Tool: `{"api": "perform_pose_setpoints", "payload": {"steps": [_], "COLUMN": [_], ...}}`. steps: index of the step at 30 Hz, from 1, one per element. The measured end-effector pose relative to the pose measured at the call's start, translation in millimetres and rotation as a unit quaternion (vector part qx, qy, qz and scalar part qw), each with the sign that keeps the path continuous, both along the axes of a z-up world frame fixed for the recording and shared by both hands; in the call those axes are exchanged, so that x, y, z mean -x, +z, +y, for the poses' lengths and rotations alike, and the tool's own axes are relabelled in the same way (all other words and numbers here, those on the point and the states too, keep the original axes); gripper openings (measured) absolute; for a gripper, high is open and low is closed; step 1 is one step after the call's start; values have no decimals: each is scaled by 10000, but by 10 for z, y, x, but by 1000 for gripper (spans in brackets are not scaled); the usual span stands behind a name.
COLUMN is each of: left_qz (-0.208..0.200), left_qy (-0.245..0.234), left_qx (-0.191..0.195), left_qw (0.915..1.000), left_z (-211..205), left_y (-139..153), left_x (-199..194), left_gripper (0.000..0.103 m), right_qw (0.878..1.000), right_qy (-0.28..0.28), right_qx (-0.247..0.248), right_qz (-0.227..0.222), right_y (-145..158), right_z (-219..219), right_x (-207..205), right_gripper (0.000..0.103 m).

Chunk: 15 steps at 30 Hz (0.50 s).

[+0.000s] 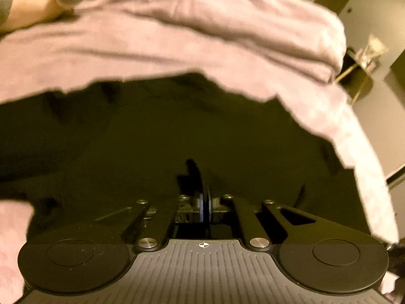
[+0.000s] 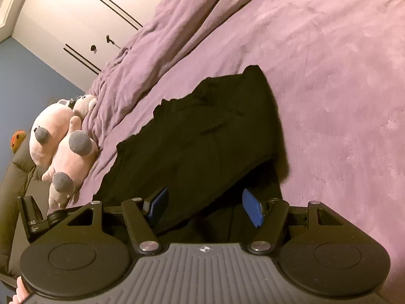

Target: Fold small clothes

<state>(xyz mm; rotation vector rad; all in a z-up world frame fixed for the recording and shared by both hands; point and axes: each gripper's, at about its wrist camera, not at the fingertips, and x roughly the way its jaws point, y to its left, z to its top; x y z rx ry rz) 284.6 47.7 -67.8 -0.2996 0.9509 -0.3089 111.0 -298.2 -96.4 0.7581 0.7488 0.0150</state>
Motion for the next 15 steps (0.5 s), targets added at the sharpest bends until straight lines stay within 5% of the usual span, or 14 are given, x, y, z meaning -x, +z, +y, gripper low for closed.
{"api": "perform_pose_setpoints", "payload": {"steps": [7, 12, 15], "left_qz": [-951, -663, -456], "left_qy": [615, 946, 962], "left_qx": [55, -29, -132], "left_qw": [9936, 9933, 9942], "left_z": [367, 597, 631], "left_y": [421, 287, 133], "left_x": [-122, -271, -303], "left_gripper": [5, 5, 5], "right_qw": [9999, 9986, 9964], "right_qy": [-58, -449, -727], "right_qx": [53, -234, -414], "right_qz": [-65, -145, -113], "right_y": [-5, -96, -179], "right_z": [34, -13, -48], "right_x": [-101, -180, -248], "right_gripper": [65, 55, 39]}}
